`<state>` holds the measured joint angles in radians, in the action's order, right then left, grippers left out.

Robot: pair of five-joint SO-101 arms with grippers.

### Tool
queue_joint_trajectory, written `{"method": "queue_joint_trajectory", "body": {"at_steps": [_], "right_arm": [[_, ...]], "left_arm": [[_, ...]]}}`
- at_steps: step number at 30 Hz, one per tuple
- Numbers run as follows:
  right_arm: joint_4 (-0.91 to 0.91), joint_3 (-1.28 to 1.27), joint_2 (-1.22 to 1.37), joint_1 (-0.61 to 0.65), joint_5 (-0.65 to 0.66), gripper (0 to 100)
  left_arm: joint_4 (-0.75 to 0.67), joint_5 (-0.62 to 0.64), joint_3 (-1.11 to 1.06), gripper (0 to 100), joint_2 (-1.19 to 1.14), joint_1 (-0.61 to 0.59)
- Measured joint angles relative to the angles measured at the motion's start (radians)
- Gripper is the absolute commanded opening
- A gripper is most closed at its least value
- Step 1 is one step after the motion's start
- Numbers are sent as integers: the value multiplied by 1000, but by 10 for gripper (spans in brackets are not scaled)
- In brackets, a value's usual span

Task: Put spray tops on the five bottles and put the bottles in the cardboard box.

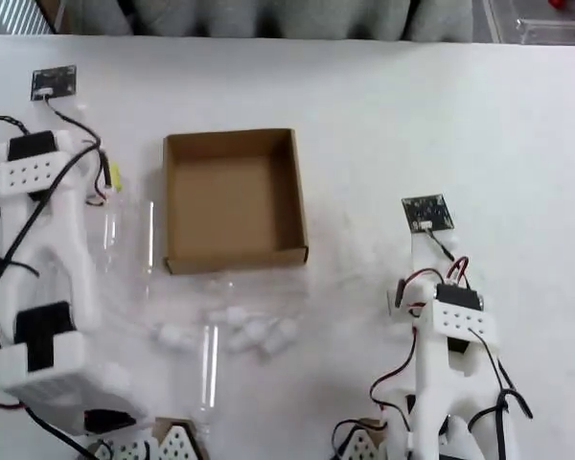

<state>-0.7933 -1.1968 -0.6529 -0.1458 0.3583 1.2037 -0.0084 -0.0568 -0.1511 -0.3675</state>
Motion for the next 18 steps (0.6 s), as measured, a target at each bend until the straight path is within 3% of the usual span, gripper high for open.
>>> {"method": "queue_joint_trajectory", "body": {"at_steps": [18], "right_arm": [[0,0,0,0,0,205]], "left_arm": [[-15,-46,230,275,-391,-77]]}}
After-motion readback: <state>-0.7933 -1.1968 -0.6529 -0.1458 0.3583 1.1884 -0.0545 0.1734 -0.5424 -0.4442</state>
